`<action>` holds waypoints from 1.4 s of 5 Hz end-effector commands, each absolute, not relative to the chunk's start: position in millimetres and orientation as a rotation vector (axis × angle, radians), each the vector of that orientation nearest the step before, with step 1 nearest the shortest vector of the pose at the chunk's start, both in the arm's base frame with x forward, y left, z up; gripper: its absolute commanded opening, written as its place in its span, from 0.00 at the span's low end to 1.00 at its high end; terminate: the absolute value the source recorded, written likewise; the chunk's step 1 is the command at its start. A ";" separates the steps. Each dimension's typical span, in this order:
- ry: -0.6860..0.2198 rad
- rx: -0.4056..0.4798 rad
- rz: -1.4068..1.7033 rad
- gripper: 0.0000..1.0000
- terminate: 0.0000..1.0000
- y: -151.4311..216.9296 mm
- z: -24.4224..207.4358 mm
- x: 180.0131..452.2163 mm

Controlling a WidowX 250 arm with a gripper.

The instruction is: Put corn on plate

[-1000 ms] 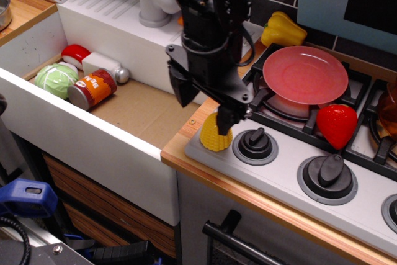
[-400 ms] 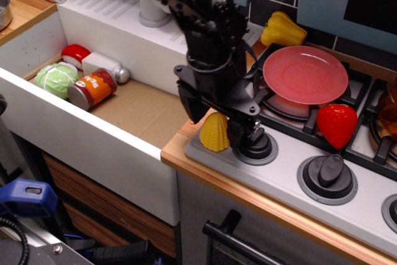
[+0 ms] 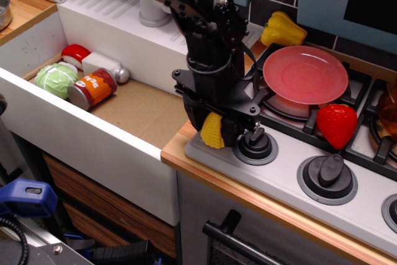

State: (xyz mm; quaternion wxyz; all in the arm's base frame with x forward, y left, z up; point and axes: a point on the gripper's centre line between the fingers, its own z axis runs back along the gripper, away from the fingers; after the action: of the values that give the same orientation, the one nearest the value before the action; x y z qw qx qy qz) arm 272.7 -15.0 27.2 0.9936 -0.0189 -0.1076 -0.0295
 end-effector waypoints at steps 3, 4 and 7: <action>-0.276 0.141 -0.036 0.00 0.00 -34.3 109.1 330.3; -0.296 0.138 -0.054 0.00 0.00 -49.6 119.9 354.9; -0.401 0.108 -0.132 1.00 0.00 -60.8 99.0 375.7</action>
State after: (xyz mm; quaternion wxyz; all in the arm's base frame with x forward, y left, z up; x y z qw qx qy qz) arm 369.2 -62.9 79.3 0.9802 0.0571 -0.1770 -0.0681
